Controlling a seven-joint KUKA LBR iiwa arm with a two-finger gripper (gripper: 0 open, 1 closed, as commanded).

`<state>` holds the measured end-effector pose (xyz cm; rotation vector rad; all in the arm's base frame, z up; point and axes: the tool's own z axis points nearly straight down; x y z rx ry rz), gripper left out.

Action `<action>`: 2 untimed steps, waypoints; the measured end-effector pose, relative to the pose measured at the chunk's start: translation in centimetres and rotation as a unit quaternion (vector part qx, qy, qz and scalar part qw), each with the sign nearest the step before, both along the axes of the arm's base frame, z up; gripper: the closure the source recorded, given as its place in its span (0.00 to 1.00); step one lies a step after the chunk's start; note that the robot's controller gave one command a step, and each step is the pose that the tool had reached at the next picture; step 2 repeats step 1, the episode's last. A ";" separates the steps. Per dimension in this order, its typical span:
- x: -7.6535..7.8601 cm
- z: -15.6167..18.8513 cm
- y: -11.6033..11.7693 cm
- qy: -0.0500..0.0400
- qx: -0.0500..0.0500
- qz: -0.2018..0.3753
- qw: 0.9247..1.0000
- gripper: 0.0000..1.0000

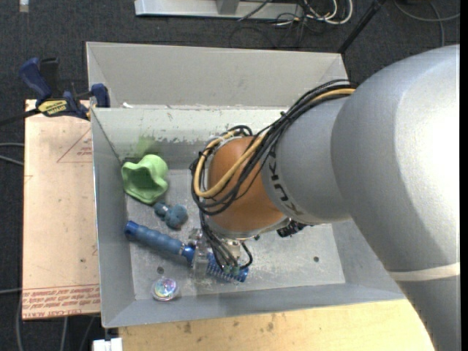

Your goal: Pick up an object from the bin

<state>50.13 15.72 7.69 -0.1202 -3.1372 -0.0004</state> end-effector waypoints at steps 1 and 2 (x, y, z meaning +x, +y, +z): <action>1.3 14.9 0.0 -0.005 0.001 -0.021 1.000 1.00; 1.3 14.9 0.0 -0.005 0.001 -0.021 1.000 1.00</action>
Offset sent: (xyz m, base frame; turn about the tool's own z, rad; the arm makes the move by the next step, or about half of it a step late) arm 0.0114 -0.0006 0.1451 0.0435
